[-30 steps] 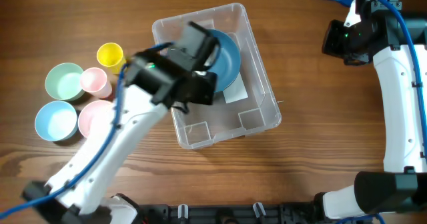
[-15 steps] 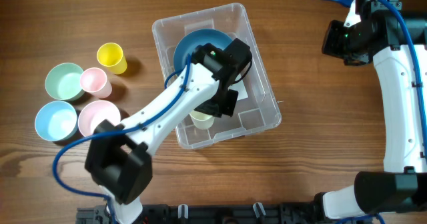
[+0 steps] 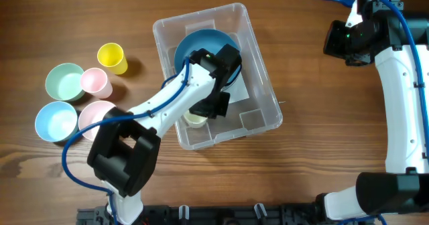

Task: Pack container
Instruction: 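Carry the cream cup into the container and release it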

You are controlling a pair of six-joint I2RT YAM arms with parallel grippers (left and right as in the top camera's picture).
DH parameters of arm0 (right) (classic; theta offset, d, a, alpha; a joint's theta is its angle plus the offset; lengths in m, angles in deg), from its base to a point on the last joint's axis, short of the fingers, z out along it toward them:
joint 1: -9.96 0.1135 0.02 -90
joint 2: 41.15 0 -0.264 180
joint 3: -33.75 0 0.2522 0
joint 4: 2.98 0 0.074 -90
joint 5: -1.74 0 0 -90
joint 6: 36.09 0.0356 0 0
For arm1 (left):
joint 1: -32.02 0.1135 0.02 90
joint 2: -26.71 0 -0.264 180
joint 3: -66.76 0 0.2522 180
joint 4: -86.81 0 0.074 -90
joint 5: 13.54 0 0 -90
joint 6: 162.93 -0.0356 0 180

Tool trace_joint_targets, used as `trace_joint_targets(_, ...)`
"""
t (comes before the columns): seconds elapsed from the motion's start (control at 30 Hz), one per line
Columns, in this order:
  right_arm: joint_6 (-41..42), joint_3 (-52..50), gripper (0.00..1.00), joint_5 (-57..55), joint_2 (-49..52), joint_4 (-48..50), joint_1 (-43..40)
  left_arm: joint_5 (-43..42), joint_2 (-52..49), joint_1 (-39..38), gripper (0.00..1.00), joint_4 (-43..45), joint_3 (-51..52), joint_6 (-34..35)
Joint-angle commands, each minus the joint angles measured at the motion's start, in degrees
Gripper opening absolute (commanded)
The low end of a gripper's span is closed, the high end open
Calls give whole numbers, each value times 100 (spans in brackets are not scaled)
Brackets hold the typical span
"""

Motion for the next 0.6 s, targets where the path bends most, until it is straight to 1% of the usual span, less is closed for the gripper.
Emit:
trace_joint_targets(0.0,-26,-4,7,70,35,-7,0,175,-63,39,28,-42,98,-11)
trace_joint_targets(0.03,-26,-4,7,68,35,-4,0,177,-4,39,32,-70,76,-11)
trace_joint_targets(0.17,-28,-4,7,70,35,-11,0,179,372,39,34,-85,-168,-11)
trace_joint_targets(0.27,-26,-4,7,68,35,-144,0,382,848,39,47,-125,-463,-9)
trace_joint_targets(0.3,-24,-4,8,68,35,-295,0,595,1150,70,50,-120,-535,-9)
trace_joint_targets(0.33,-24,-4,8,68,35,-407,0,765,1480,168,54,-118,-544,-9)
trace_joint_targets(0.4,-24,-46,8,72,37,-494,0,804,1808,356,54,-92,-546,-7)
trace_joint_targets(0.47,-28,-205,9,76,37,-525,2,802,2140,656,56,-70,-546,-7)
trace_joint_targets(0.5,-28,-358,9,81,39,-525,2,802,2326,872,57,-66,-546,-4)
trace_joint_targets(0.53,-33,-667,9,186,42,-492,2,800,2562,1207,62,-63,-546,-7)
trace_joint_targets(0.57,-42,-866,9,304,42,-457,2,798,2677,1408,63,-63,-546,-4)
